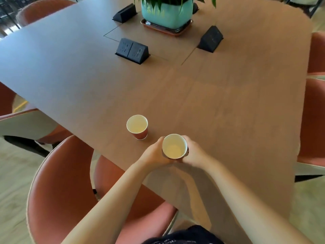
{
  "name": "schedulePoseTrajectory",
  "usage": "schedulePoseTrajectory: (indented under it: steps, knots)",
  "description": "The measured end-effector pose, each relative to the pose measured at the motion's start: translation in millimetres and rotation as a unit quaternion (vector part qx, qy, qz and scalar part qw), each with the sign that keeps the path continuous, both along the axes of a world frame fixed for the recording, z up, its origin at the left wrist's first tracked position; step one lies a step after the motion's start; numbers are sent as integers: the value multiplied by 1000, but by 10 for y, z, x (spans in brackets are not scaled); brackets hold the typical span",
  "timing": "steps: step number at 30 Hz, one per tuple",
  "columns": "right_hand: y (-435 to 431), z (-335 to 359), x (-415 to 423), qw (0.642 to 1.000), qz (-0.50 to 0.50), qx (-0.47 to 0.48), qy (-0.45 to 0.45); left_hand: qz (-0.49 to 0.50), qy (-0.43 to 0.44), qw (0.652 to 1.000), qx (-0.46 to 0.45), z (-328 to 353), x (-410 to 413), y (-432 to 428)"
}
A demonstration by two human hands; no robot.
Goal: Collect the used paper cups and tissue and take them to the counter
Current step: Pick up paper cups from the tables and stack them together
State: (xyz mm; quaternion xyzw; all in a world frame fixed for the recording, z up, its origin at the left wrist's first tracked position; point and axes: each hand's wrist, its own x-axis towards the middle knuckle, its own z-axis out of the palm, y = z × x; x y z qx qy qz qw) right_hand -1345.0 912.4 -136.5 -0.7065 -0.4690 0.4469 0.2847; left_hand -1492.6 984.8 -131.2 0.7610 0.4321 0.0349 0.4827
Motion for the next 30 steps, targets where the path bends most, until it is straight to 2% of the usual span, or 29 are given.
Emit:
schedulePoseTrajectory:
  steps: [11, 19, 26, 30]
  knots:
    - [237, -260, 86, 996, 69, -52, -6, 51, 20, 998, -13, -363, -64, 100]
    - [248, -283, 115, 994, 86, -69, 3, 56, 43, 997, -18, -424, -65, 98]
    - [310, -176, 348, 979, 160, -123, -39, 34, 61, 997, -44, -492, -274, 148]
    - [599, -15, 467, 978, 164, -100, -76, 137, 76, 987, -47, -545, -521, 286]
